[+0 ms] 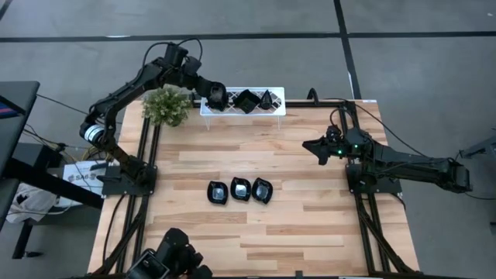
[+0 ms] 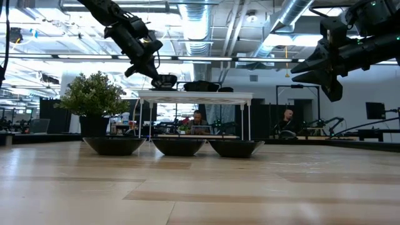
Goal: Pick & Place Mini shaped plates
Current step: Stack the leaf-shaped plate on top of the leaf-shaped plate on the shelf
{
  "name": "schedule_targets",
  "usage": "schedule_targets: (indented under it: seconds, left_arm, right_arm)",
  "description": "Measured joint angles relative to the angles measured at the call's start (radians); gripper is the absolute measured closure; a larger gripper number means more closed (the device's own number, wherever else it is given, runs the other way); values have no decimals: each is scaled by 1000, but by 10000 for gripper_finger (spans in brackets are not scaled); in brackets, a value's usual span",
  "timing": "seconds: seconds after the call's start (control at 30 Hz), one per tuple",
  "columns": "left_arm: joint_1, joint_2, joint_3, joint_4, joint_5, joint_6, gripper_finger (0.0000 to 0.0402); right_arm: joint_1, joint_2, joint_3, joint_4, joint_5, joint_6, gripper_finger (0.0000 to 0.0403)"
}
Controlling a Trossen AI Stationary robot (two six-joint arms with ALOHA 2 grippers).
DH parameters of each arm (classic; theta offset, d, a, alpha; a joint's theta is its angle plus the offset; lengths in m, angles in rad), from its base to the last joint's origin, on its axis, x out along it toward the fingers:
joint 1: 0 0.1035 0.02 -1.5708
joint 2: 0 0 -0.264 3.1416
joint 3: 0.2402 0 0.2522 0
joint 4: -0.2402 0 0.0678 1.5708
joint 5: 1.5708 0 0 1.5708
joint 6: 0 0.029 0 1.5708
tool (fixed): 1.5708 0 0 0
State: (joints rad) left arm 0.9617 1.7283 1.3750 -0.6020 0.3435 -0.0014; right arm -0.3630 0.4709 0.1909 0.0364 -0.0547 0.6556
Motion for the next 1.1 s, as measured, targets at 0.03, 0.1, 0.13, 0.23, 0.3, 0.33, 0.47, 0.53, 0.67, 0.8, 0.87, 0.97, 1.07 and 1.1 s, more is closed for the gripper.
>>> schedule_targets:
  seconds: [0.03,0.1,0.13,0.23,0.3,0.33,0.47,0.53,0.67,0.8,0.87,0.97,1.07,1.1]
  left_arm:
    - [-1,0,0,0,0,4,393]
    - [-1,0,0,5,0,5,393]
    - [-1,0,0,6,0,5,392]
    - [-1,0,0,10,0,5,389]
    - [-1,0,0,12,0,20,389]
    - [-1,0,0,12,0,35,390]
    - [-7,0,0,12,0,53,393]
    - [-7,0,0,12,0,53,392]
    - [-7,0,0,12,0,53,390]
    - [-7,12,0,7,0,50,392]
    - [-12,24,-1,4,0,49,392]
    - [-15,45,-1,2,0,43,388]
    - [-20,57,-2,0,0,24,379]
    - [-20,57,-2,1,0,24,377]
  right_arm:
    - [0,0,0,0,0,0,305]
    - [0,0,0,0,0,0,305]
    - [0,0,0,0,0,0,305]
    - [0,0,0,0,0,0,305]
    - [0,0,0,0,0,0,305]
    - [0,0,0,0,0,0,305]
    - [0,0,0,0,0,0,305]
    - [0,0,0,0,0,0,305]
    - [0,0,0,0,0,0,305]
    - [0,0,0,0,0,0,305]
    - [0,0,0,0,0,0,305]
    - [0,0,0,0,0,0,305]
    - [0,0,0,0,0,0,305]
    - [0,0,0,0,0,0,305]
